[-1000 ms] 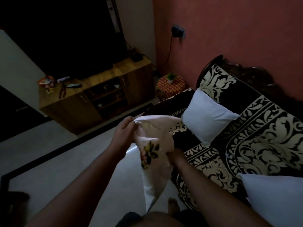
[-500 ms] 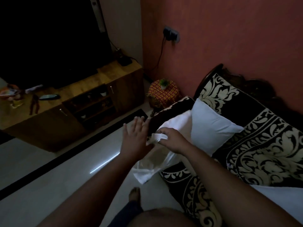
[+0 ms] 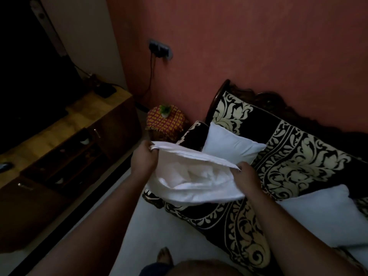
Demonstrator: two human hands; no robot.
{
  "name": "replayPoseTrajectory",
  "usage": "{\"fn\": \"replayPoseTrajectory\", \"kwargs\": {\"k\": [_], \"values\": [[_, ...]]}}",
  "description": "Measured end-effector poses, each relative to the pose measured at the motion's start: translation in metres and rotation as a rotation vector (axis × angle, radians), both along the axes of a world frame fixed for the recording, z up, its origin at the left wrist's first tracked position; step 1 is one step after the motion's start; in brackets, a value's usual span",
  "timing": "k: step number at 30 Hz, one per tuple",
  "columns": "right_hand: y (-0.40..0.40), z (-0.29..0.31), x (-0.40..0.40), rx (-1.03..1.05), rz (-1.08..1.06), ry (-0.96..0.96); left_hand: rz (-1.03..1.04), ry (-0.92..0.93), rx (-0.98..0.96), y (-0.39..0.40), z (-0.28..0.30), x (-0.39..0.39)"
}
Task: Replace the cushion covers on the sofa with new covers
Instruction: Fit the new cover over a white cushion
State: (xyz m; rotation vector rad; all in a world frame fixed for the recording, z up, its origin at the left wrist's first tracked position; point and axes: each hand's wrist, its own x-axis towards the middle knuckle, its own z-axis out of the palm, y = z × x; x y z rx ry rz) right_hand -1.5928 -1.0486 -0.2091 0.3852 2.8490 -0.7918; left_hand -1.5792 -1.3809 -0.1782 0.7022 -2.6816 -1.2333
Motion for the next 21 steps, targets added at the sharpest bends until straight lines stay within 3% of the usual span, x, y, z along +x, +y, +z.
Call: {"fn": "replayPoseTrajectory", "kwargs": {"k": [3,5,9,13,15,17,21], "values": [[0.004,-0.008,0.004,-0.523,-0.179,-0.088,-0.167,-0.133,-0.015,-0.007,-0.001,-0.009],[0.001,-0.009,0.005,-0.578,-0.213,-0.042,-0.270,-0.190,-0.005,-0.008,-0.002,-0.014],[0.005,-0.010,0.003,-0.300,-0.130,-0.020,-0.287,-0.166,-0.011,-0.002,-0.007,-0.014],[0.012,-0.013,0.000,-0.109,0.047,-0.099,-0.201,-0.282,0.252,0.012,-0.031,-0.007],[0.015,-0.015,0.002,-0.148,0.105,-0.164,-0.189,-0.319,0.366,0.021,-0.045,-0.006],[0.022,-0.025,0.000,-0.186,0.102,-0.187,-0.219,-0.322,0.358,0.034,-0.050,-0.008],[0.040,-0.050,-0.013,-0.041,0.104,-0.277,-0.241,-0.316,0.287,0.061,-0.062,-0.019]]}}
